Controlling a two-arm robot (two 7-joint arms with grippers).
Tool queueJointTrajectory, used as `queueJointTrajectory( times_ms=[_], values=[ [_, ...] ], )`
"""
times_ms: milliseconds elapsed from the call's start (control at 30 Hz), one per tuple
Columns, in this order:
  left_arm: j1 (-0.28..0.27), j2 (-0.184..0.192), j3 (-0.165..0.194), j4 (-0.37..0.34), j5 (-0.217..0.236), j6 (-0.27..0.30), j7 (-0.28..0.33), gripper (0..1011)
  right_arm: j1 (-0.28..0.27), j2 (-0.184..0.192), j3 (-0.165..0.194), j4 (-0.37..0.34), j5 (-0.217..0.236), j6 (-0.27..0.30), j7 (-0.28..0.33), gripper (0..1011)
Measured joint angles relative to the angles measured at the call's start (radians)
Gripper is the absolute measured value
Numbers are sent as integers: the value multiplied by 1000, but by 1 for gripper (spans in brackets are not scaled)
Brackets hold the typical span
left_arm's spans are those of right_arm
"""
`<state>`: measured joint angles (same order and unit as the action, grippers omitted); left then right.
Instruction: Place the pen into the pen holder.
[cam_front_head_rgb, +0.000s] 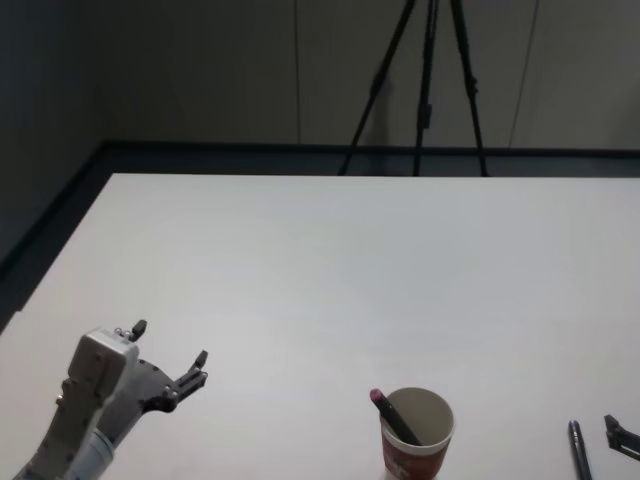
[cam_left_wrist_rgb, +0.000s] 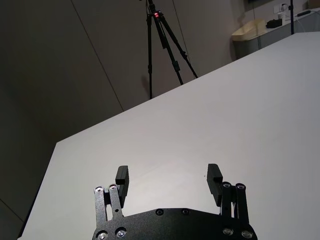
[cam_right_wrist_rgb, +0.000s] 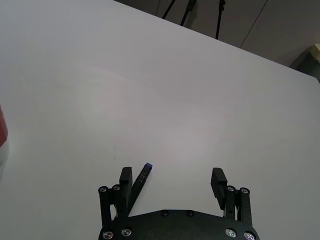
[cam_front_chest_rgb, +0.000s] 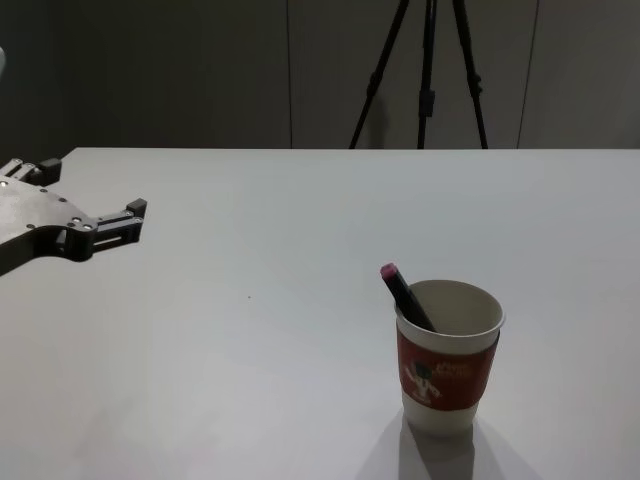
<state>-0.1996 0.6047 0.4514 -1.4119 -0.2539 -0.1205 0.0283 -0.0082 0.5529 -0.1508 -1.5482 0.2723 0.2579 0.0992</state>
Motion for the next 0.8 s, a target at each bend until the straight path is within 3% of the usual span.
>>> queueJointTrajectory(
  times_ms=[200,800],
  values=[
    [0,0,0,0,0,0,0,1001,-3,-13,10,-8,-1,53,1,1001],
    [0,0,0,0,0,0,0,1001,-19,-44,37,-17,-23,128,10,1001]
  ],
)
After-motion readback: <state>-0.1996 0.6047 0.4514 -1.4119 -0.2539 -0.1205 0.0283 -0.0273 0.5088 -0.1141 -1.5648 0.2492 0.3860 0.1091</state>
